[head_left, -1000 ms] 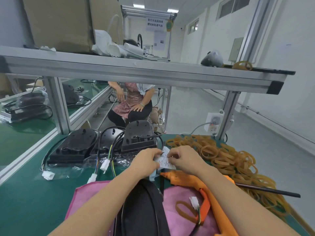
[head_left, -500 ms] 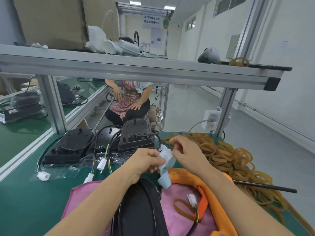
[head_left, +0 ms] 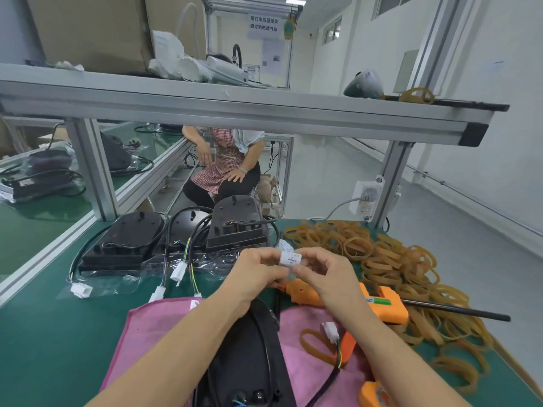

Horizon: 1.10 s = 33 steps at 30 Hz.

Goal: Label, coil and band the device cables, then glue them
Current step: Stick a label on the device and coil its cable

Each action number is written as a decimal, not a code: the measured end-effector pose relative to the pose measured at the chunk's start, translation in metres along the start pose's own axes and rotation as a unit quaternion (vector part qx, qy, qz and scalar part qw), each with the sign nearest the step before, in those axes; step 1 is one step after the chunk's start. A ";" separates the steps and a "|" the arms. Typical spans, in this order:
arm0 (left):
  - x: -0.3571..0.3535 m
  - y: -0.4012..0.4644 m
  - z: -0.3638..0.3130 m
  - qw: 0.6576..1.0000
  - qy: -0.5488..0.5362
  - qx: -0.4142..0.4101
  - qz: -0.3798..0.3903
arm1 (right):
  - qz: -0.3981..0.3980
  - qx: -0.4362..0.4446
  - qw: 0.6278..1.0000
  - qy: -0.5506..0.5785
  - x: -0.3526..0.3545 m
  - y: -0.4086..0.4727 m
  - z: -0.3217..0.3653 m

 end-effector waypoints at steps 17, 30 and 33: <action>0.003 0.001 0.004 0.985 0.159 -0.070 -0.020 | -0.018 0.009 0.998 -0.055 0.010 -0.001 0.003; 0.089 -0.058 0.026 0.971 0.144 0.065 -0.179 | 0.154 -0.125 0.980 0.025 -0.060 -0.031 0.021; 0.091 -0.080 0.046 0.971 0.110 0.110 -0.179 | 0.178 -0.150 0.971 -0.053 -0.079 -0.036 0.018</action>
Point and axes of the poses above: each hand's wrist, its own y-axis towards the middle knuckle, its own x-axis out of the back of the hand, z = x × y, the point moved 6 cm from there along y, towards the middle knuckle, and after that the axes turned 7 degrees about y, right-handed, at the moved point
